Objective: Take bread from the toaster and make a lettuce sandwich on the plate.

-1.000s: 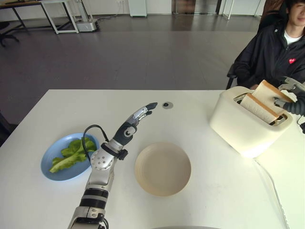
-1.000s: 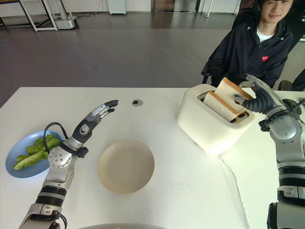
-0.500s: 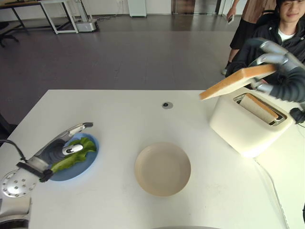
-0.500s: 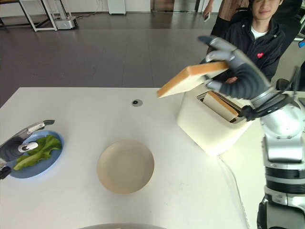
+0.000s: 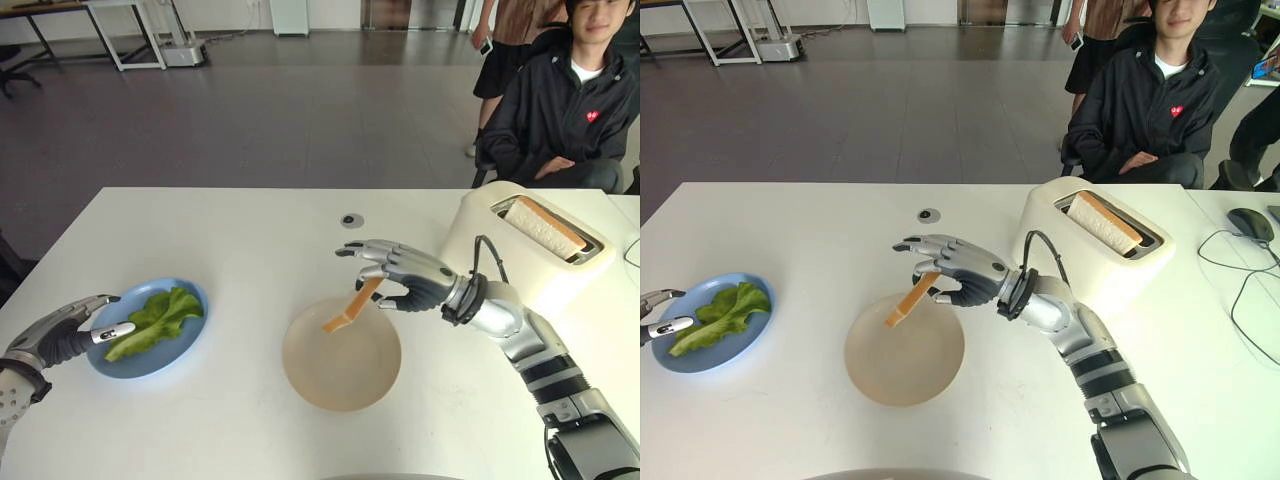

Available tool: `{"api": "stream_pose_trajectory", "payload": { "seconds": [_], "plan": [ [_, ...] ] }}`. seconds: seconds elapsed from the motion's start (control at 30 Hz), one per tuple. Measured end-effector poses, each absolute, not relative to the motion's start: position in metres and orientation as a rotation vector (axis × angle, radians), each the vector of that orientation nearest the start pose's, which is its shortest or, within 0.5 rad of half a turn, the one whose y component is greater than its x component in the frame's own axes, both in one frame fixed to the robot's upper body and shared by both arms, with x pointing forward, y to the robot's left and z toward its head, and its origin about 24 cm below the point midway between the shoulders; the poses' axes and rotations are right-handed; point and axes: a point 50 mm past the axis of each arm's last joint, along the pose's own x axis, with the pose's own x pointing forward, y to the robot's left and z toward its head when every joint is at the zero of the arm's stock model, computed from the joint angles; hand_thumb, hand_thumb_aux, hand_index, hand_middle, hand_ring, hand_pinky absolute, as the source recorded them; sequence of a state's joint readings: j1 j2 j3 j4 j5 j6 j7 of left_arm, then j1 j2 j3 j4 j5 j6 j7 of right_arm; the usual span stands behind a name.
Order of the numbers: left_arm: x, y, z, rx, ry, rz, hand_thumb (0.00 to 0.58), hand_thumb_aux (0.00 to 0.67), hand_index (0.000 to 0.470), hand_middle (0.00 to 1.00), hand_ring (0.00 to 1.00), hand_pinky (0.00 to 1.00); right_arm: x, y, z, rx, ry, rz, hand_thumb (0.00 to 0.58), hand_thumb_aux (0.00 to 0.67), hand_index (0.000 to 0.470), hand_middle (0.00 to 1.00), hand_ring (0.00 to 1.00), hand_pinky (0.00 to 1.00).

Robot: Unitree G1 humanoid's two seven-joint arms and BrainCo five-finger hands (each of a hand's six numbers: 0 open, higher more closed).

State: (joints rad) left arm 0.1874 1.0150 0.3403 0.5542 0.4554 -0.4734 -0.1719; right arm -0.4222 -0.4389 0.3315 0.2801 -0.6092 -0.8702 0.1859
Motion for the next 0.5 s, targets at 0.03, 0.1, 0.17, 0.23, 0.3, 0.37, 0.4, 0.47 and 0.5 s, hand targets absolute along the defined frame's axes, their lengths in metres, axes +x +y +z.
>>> {"api": "stream_pose_trajectory", "payload": {
  "seconds": [0.03, 0.1, 0.17, 0.23, 0.3, 0.37, 0.4, 0.47, 0.5],
  "plan": [
    [0.181, 0.419, 0.100, 1.391, 0.392, -0.043, 0.000, 0.000, 0.000, 0.00, 0.00, 0.00, 0.270, -0.095, 0.102, -1.078, -0.858, 0.897, 0.580, 0.670, 0.470, 0.00, 0.00, 0.00],
    [0.182, 0.421, 0.097, 1.426, 0.424, -0.041, 0.000, 0.000, 0.000, 0.00, 0.00, 0.00, 0.269, -0.093, 0.096, -1.091, -0.891, 0.890, 0.580, 0.670, 0.470, 0.00, 0.00, 0.00],
    [0.185, 0.420, 0.091, 1.441, 0.445, -0.058, 0.000, 0.000, 0.000, 0.00, 0.00, 0.00, 0.268, -0.092, 0.092, -1.096, -0.913, 0.884, 0.580, 0.670, 0.470, 0.00, 0.00, 0.00],
    [0.186, 0.417, 0.084, 1.450, 0.464, -0.085, 0.000, 0.000, 0.000, 0.00, 0.00, 0.00, 0.266, -0.090, 0.088, -1.095, -0.928, 0.888, 0.580, 0.670, 0.470, 0.00, 0.00, 0.00],
    [0.187, 0.416, 0.081, 1.449, 0.469, -0.097, 0.000, 0.000, 0.000, 0.00, 0.00, 0.00, 0.265, -0.090, 0.086, -1.098, -0.938, 0.892, 0.580, 0.670, 0.470, 0.00, 0.00, 0.00],
    [0.189, 0.414, 0.080, 1.451, 0.468, -0.102, 0.000, 0.000, 0.000, 0.00, 0.00, 0.00, 0.264, -0.091, 0.086, -1.096, -0.949, 0.894, 0.580, 0.670, 0.470, 0.00, 0.00, 0.00],
    [0.190, 0.414, 0.079, 1.453, 0.465, -0.103, 0.000, 0.000, 0.000, 0.00, 0.00, 0.00, 0.263, -0.093, 0.086, -1.104, -0.955, 0.898, 0.580, 0.670, 0.470, 0.00, 0.00, 0.00],
    [0.192, 0.412, 0.078, 1.455, 0.460, -0.107, 0.000, 0.000, 0.000, 0.00, 0.00, 0.00, 0.262, -0.093, 0.084, -1.119, -0.957, 0.914, 0.559, 0.544, 0.382, 0.00, 0.00, 0.00],
    [0.193, 0.411, 0.078, 1.456, 0.457, -0.109, 0.000, 0.000, 0.000, 0.00, 0.00, 0.00, 0.261, -0.093, 0.083, -1.121, -0.960, 0.925, 0.545, 0.504, 0.354, 0.00, 0.00, 0.00]
  ]
}}
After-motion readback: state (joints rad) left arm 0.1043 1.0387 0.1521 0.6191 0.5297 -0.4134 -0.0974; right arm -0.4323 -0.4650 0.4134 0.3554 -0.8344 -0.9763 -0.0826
